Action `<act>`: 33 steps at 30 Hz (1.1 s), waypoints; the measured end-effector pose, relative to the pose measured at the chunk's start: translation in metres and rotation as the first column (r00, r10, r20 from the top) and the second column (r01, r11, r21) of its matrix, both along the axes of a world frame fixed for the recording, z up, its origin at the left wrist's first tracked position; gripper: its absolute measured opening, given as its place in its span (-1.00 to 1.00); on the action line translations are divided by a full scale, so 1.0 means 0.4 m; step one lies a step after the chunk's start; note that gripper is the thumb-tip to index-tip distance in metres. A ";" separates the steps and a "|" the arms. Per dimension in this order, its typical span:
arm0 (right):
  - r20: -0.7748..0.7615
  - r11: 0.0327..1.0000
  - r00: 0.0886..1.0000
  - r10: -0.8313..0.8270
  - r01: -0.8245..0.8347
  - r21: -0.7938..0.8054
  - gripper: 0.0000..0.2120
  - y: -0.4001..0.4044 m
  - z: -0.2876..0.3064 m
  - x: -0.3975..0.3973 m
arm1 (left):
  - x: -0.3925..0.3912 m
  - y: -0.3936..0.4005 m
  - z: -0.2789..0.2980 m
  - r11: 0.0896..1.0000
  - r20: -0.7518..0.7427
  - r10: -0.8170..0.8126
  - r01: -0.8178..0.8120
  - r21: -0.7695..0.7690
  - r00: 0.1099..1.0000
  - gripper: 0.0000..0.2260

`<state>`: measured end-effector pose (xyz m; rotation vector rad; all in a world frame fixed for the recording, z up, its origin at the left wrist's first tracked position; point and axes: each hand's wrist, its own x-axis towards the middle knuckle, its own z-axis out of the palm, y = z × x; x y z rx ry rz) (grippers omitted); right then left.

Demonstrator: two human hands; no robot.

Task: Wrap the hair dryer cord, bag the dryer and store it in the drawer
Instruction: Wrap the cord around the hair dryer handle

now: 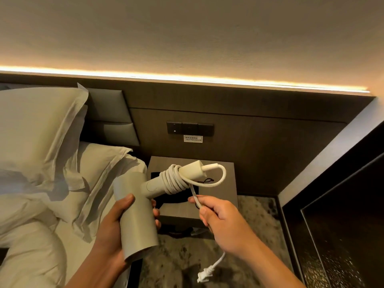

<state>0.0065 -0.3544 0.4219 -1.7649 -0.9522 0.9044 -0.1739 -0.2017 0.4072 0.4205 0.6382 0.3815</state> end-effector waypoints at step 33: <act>0.201 0.989 0.972 -0.122 0.137 -0.063 -0.79 -0.098 0.017 0.131 | 0.123 -0.043 -0.063 0.648 -0.513 0.269 0.241 0.722 0.816 -0.45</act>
